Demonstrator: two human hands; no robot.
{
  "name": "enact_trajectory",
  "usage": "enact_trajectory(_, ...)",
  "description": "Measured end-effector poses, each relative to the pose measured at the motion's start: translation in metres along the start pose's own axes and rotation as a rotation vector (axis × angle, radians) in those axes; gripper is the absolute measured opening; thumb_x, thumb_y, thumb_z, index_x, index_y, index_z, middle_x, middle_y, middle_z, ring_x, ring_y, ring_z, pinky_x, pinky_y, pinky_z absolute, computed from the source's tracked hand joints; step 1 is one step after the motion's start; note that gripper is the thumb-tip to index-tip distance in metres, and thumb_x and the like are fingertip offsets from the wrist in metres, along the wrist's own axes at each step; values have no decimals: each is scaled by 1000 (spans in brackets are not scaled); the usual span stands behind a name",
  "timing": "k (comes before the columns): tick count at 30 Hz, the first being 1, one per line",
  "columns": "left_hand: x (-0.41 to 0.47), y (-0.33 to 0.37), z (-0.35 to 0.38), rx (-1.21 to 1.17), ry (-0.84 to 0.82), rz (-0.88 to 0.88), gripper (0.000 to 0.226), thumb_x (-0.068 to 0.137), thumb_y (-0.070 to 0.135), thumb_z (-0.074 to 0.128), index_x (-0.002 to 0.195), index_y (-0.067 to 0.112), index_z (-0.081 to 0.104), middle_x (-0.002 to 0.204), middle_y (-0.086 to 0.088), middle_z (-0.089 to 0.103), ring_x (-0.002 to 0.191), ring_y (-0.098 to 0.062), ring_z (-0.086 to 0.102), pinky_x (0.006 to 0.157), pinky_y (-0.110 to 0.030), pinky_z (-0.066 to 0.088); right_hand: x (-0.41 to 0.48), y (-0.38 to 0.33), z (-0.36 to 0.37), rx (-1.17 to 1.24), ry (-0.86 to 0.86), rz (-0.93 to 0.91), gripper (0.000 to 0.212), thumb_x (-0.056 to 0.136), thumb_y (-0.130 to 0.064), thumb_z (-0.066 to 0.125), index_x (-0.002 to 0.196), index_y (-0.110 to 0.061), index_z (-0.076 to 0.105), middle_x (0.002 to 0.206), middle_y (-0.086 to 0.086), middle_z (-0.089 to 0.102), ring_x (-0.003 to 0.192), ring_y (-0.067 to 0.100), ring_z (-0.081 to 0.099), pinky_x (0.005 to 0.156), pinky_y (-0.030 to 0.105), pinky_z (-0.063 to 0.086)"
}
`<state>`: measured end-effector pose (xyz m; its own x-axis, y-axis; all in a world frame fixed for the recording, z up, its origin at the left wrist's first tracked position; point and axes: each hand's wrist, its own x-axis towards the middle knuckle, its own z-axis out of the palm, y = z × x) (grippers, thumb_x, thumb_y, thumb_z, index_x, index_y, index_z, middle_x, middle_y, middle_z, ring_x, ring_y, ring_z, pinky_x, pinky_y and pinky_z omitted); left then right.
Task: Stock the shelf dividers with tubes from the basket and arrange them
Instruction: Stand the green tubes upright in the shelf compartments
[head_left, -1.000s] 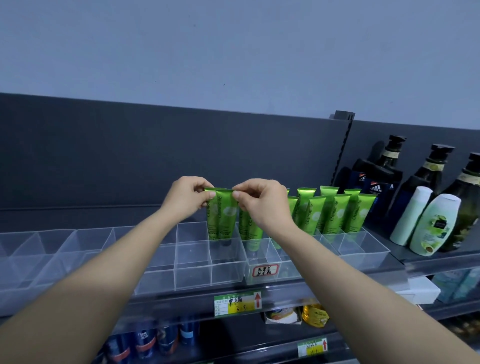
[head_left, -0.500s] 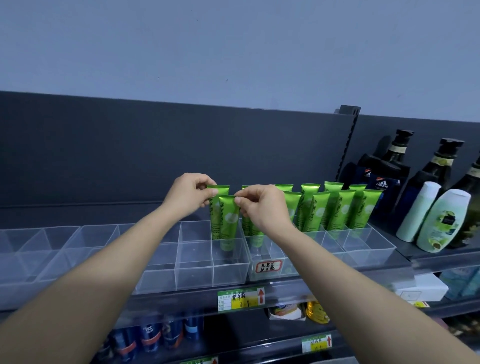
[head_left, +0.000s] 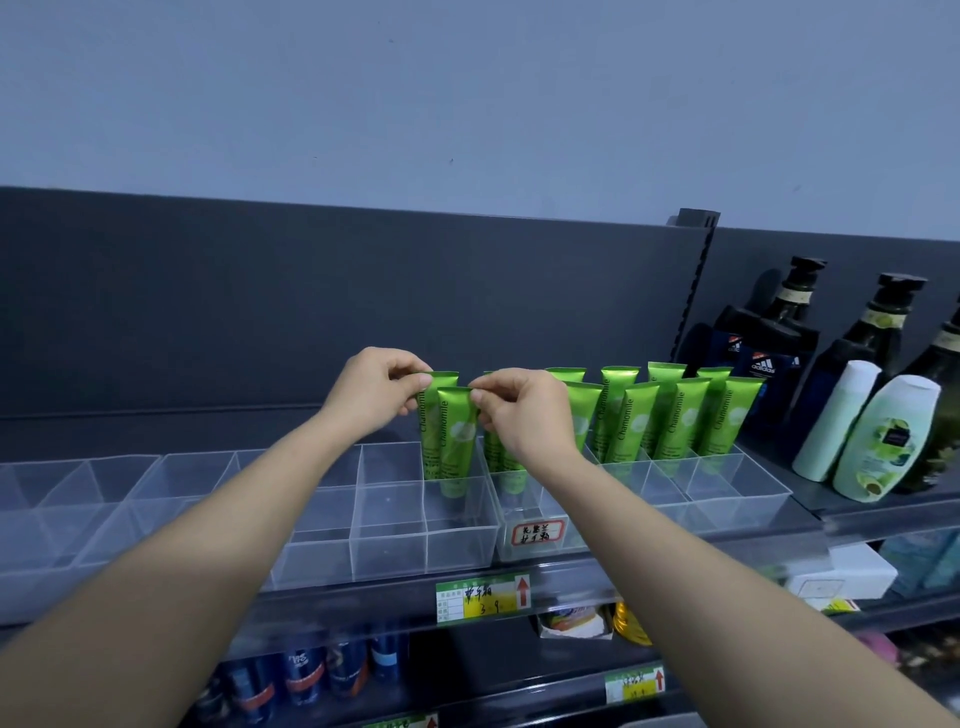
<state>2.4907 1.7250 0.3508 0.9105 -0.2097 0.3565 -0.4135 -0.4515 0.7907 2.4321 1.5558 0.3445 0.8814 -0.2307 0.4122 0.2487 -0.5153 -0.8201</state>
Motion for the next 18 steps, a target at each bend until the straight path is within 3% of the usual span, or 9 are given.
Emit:
enact_trajectory(4,0,1,1,7,-6,1,12,88,11,64,82,18,70,68,-6,66,57,-13,59,62,-29,52,1,1,-1,-24,-12,-20,13,86,-9,66,96,-13,74,75,-2,68,67,11,62,80,36,57)
enact_trajectory(10,-2,6,2,141,8,48,8,87,22,66,82,21,72,64,3,65,57,-11,57,66,-28,48,-9,0,-5,-148,14,-169,23,84,-9,68,106,-16,72,98,1,73,75,9,61,85,35,54)
enact_trajectory(15,-6,23,-2,342,79,116,17,89,36,60,85,25,72,79,9,69,80,-15,62,73,-34,51,-14,-4,-19,-222,46,-267,23,84,-12,69,106,-17,72,98,-1,72,72,6,53,82,35,53)
enact_trajectory(18,-3,40,-1,443,115,192,21,91,37,56,90,24,72,88,7,68,89,-18,61,76,-36,51,-18,-4,-37,-322,120,-326,20,84,-15,68,104,-18,72,95,-1,72,75,15,61,78,35,53)
